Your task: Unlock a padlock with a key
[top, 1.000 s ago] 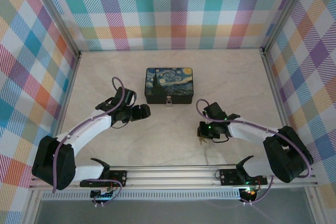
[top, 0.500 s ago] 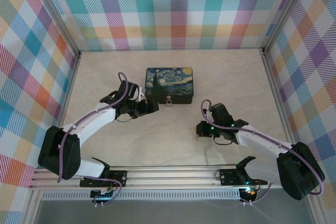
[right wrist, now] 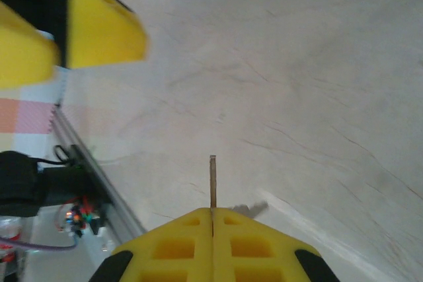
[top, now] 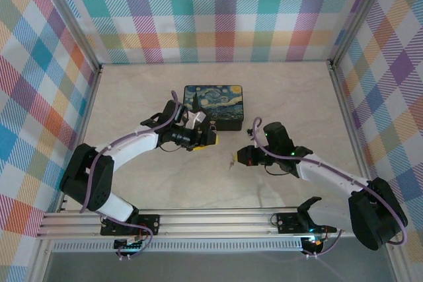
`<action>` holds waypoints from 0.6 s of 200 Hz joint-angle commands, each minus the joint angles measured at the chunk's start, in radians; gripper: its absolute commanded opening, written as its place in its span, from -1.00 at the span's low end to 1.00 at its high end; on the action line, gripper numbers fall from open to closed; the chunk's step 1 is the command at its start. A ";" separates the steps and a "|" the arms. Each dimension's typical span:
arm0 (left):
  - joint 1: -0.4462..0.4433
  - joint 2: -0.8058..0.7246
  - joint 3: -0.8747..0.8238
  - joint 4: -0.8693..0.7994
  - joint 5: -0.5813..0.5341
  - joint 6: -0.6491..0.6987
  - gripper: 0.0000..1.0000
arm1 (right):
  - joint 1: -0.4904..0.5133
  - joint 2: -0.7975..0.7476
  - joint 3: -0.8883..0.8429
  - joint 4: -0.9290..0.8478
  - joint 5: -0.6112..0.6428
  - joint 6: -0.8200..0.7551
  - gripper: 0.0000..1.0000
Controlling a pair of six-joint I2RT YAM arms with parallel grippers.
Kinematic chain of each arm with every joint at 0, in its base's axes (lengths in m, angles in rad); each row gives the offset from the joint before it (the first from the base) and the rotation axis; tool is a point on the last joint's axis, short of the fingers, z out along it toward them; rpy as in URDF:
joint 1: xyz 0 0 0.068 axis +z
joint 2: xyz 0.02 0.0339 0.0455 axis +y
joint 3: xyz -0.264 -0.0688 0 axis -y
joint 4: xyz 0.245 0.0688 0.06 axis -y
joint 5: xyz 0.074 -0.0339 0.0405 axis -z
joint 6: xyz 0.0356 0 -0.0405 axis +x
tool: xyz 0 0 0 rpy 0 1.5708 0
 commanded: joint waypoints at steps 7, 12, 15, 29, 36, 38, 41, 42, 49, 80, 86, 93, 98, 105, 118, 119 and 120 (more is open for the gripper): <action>-0.015 0.032 0.022 0.092 0.086 -0.002 0.44 | -0.020 0.032 0.049 0.110 -0.141 0.026 -1.00; -0.018 0.036 0.024 0.105 0.092 -0.009 0.43 | -0.021 0.040 0.058 0.116 -0.152 0.028 -1.00; -0.019 0.038 0.024 0.113 0.094 -0.012 0.42 | -0.021 0.044 0.061 0.119 -0.160 0.029 -1.00; -0.025 0.046 0.027 0.147 0.115 -0.030 0.37 | -0.022 0.068 0.082 0.130 -0.186 0.038 -1.00; -0.030 0.048 0.030 0.152 0.122 -0.032 0.35 | -0.023 0.079 0.091 0.132 -0.194 0.043 -1.00; -0.032 0.048 0.031 0.152 0.123 -0.031 0.35 | -0.023 0.083 0.094 0.133 -0.195 0.045 -1.00; -0.034 0.048 0.033 0.152 0.127 -0.030 0.34 | -0.024 0.088 0.097 0.137 -0.197 0.048 -1.00; -0.035 0.048 0.034 0.152 0.127 -0.029 0.33 | -0.024 0.088 0.098 0.138 -0.198 0.049 -1.00; -0.038 0.049 0.037 0.153 0.139 -0.026 0.31 | -0.025 0.101 0.103 0.143 -0.200 0.059 -1.00; -0.043 0.047 0.034 0.153 0.161 -0.013 0.26 | -0.028 0.148 0.119 0.195 -0.224 0.102 -1.00; -0.043 0.048 0.034 0.151 0.158 -0.011 0.27 | -0.029 0.154 0.120 0.204 -0.225 0.107 -1.00; -0.043 0.050 0.033 0.150 0.159 -0.010 0.24 | -0.029 0.162 0.122 0.207 -0.227 0.112 -1.00; -0.043 0.050 0.031 0.153 0.159 -0.011 0.21 | -0.029 0.167 0.126 0.206 -0.229 0.111 -1.00; -0.043 0.051 0.030 0.158 0.159 -0.011 0.18 | -0.029 0.173 0.128 0.209 -0.235 0.111 -1.00; -0.043 0.055 0.030 0.161 0.159 -0.012 0.15 | -0.029 0.183 0.134 0.220 -0.250 0.115 -1.00; -0.043 0.055 0.030 0.161 0.159 -0.012 0.15 | -0.029 0.183 0.134 0.223 -0.252 0.116 -1.00; -0.043 0.056 0.030 0.161 0.159 -0.012 0.15 | -0.029 0.185 0.134 0.224 -0.253 0.116 -1.00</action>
